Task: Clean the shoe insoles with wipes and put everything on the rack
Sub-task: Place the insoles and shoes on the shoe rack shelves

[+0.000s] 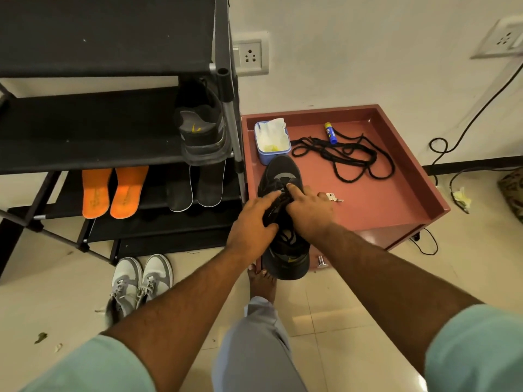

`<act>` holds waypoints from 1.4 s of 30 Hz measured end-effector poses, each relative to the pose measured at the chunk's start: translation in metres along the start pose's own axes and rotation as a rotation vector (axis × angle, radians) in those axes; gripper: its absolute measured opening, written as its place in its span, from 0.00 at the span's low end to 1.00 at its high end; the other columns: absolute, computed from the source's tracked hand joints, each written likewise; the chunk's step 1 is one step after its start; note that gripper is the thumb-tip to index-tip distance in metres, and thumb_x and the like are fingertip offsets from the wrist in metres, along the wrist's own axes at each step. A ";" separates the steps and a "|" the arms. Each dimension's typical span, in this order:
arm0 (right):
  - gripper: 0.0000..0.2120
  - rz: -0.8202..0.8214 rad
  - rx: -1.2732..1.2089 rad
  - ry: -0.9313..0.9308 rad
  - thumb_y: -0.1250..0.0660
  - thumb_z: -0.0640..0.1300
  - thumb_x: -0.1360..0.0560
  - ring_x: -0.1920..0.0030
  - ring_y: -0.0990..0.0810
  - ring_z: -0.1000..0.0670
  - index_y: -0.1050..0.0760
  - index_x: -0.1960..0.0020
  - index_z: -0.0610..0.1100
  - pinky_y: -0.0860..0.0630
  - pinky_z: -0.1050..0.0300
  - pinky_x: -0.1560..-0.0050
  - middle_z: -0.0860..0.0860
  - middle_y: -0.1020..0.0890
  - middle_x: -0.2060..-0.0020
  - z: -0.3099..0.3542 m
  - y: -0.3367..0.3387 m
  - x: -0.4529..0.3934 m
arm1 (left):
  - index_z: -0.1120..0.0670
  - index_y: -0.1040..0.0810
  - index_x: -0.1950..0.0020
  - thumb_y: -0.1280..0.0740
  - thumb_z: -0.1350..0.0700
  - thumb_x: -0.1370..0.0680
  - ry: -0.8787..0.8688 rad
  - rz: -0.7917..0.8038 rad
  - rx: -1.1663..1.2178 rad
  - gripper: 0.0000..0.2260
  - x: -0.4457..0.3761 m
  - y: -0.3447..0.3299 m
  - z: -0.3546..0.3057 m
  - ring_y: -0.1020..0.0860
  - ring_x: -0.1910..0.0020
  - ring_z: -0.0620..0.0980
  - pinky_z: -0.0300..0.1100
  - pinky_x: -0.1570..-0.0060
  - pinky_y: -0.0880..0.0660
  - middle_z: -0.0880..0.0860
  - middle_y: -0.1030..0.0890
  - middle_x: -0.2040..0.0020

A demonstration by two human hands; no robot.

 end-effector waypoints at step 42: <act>0.09 -0.380 -0.423 0.092 0.29 0.47 0.28 0.46 0.28 0.44 0.17 0.54 0.41 0.27 0.51 0.48 0.46 0.24 0.42 -0.017 0.012 0.014 | 0.52 0.17 0.40 0.32 0.55 0.21 0.002 -0.040 -0.170 0.10 0.002 -0.004 0.000 0.22 0.41 0.47 0.38 0.41 0.24 0.47 0.22 0.38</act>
Point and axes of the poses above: each hand's wrist, its own x-axis away from the middle knuckle, its own y-axis out of the back of the hand, z = x × y, the point moved 9 cm from there along -x, towards the middle knuckle
